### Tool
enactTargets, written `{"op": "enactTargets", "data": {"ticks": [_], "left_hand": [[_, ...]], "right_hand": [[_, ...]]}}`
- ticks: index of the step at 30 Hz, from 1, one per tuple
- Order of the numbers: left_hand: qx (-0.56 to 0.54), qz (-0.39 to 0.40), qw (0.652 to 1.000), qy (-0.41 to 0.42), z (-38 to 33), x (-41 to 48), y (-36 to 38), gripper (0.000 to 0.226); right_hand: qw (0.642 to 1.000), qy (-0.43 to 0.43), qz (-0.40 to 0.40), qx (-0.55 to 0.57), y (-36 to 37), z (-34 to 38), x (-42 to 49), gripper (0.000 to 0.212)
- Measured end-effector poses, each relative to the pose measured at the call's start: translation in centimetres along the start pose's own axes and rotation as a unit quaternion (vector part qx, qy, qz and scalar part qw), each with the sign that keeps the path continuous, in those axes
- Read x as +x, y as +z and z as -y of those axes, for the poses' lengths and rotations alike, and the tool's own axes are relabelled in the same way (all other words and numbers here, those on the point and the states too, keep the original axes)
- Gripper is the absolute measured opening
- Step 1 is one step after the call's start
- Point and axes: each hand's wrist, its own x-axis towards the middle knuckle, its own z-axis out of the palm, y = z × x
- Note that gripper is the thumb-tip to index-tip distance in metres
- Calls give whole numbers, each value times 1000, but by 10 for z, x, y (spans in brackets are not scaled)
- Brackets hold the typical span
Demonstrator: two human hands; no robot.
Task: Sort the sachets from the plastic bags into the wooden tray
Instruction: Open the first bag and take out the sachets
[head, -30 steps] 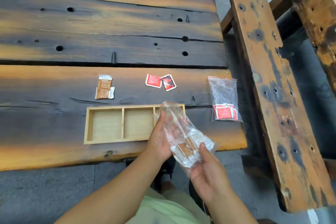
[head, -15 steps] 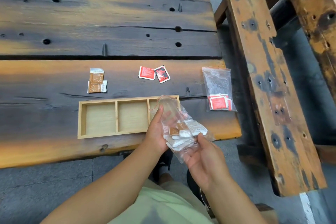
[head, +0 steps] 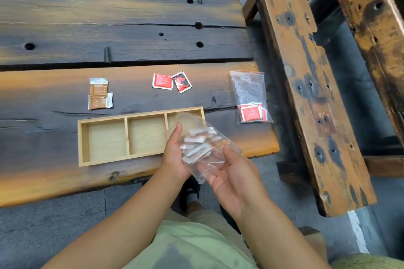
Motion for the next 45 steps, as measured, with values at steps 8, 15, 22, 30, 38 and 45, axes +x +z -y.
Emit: {"op": "enactTargets", "data": {"ticks": [8,15,22,30,38,45], "left_hand": [[-22,-36,998,54,-2,-6,12,46],[-12,-14,1000,11,-5,-16,24,66],[-24,-21,999,-11,-3,-28,34,65],[-1,-32,999,-14,-2,-31,41,63],[12,-9,1000,7,-29,-30,63,55],[134,43,987,79,-79,-41,97,49]], "right_hand": [[1000,5,16,-1,2,1,-1,33],[999,-1,35,-5,13,6,-9,32],[999,-5,53,10,17,16,-20,33],[998,-16,43,33,16,24,-31,32],[998,-42,23,40,9,19,-29,33],[999,-21,0,26,2,6,-11,22]]}}
